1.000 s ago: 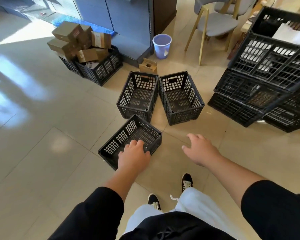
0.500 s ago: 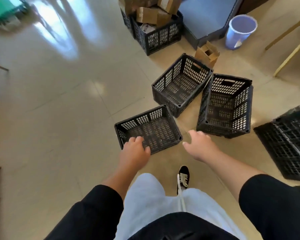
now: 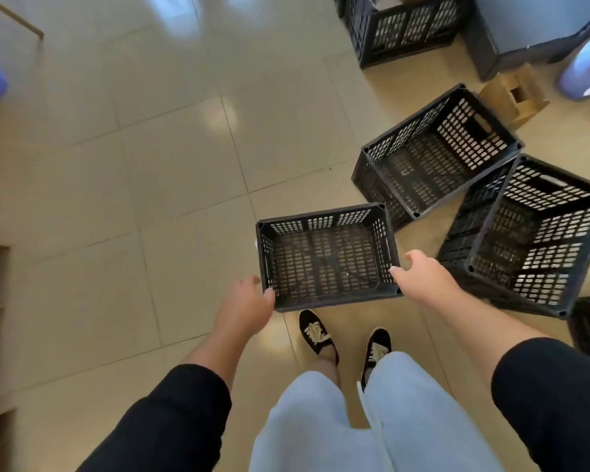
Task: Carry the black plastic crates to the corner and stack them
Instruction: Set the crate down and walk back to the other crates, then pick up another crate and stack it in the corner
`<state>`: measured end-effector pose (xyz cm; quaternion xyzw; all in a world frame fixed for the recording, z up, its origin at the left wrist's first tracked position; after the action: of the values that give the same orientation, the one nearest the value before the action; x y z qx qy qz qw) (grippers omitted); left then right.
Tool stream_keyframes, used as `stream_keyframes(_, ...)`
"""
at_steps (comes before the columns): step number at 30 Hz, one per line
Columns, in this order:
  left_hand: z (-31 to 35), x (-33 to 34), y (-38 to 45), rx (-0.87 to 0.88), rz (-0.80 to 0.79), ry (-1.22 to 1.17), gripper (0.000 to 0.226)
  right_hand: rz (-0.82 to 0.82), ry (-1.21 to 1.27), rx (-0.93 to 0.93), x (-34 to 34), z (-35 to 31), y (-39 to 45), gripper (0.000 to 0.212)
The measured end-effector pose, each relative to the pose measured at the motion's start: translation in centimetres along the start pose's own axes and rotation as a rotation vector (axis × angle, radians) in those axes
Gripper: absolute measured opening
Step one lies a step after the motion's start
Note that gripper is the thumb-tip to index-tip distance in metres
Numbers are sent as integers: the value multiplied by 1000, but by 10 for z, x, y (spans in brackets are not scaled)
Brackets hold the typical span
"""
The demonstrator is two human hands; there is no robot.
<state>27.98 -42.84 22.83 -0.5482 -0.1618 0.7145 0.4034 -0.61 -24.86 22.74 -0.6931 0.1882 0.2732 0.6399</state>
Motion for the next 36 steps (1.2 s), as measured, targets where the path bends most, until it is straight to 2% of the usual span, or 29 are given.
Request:
stream_keyframes(8,-62,52,117,-125,-9,-176,52,-6,69,86,58,-27,126,57)
stream_keyframes(16,-119,144,223,-264,-27,-183,53,14,90,191,118,-6,273,52)
stream_keyframes(24,-166,189,317,-378,141,-301,60,116,187,274,149,8,375,63)
stream_keyframes(26,-175,198,335,-420,182,-366,60,106,203,264,159,10,393,60)
stream_keyframes(32,-188,227,369,-475,202,-568,37,29,341,237,181,15,428,37)
stream_keyframes(36,-195,233,378,-484,234,-665,34,-19,463,255,189,19,441,29)
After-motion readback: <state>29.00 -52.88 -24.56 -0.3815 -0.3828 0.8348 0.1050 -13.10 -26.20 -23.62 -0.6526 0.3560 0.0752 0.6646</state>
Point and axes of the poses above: each hand's wrist, its own y-axis towards the middle knuckle, its own x-axis out of the palm, z = x × y, the point moved 5 cm from there along y, towards the middle knuckle, and after that the axes turned 12 degrees about x, right-handed, at the moved point
